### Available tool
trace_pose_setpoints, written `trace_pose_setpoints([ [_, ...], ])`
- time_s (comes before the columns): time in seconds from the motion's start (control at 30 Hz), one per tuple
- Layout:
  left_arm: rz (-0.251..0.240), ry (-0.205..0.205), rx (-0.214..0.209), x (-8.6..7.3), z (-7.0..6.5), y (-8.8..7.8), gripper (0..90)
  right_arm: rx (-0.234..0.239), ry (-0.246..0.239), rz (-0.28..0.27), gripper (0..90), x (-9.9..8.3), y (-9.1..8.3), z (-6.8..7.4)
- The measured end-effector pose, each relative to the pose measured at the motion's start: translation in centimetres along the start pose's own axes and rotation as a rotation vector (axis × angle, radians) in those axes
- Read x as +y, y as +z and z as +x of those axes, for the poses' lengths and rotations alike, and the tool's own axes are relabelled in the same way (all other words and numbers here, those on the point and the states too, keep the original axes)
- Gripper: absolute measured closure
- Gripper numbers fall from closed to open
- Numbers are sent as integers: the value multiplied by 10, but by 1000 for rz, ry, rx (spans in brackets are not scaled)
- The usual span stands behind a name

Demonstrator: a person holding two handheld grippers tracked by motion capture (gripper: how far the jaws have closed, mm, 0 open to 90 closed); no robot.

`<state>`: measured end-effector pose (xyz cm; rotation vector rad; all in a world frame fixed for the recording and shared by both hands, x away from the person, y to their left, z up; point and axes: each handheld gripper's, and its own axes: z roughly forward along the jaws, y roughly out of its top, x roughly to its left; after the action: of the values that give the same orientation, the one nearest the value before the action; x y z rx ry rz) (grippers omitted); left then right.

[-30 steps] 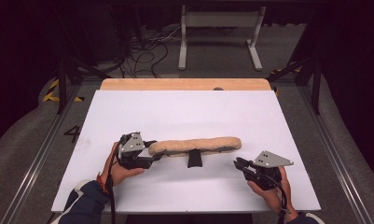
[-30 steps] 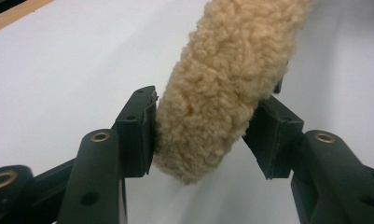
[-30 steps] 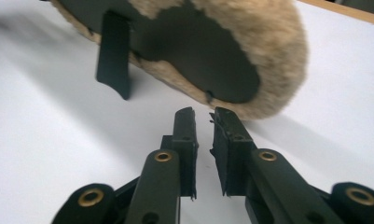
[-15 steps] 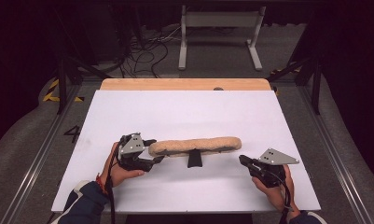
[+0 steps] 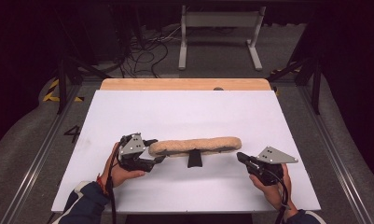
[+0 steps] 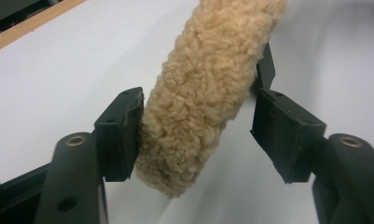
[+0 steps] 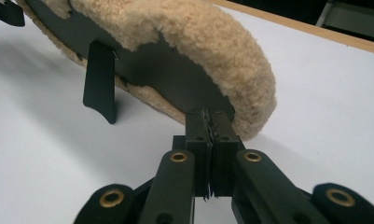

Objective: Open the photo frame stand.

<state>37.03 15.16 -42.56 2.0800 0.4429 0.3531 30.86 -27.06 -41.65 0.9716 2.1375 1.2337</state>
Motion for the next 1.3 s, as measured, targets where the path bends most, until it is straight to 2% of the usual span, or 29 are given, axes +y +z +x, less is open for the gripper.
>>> trace_pose_setpoints([
  [0.33,-16,-15,-13,-2,2,-3,446,-4,-3,-3,890,3,3,1],
  [0.43,-13,1,-9,-2,1,-3,466,-19,12,2,880,2,3,-1],
  [0.53,-11,5,-8,-2,0,-4,471,-23,24,7,886,1,4,-4],
  [1.3,-14,-20,-15,-4,2,-3,521,-42,11,21,900,4,15,-1],
])
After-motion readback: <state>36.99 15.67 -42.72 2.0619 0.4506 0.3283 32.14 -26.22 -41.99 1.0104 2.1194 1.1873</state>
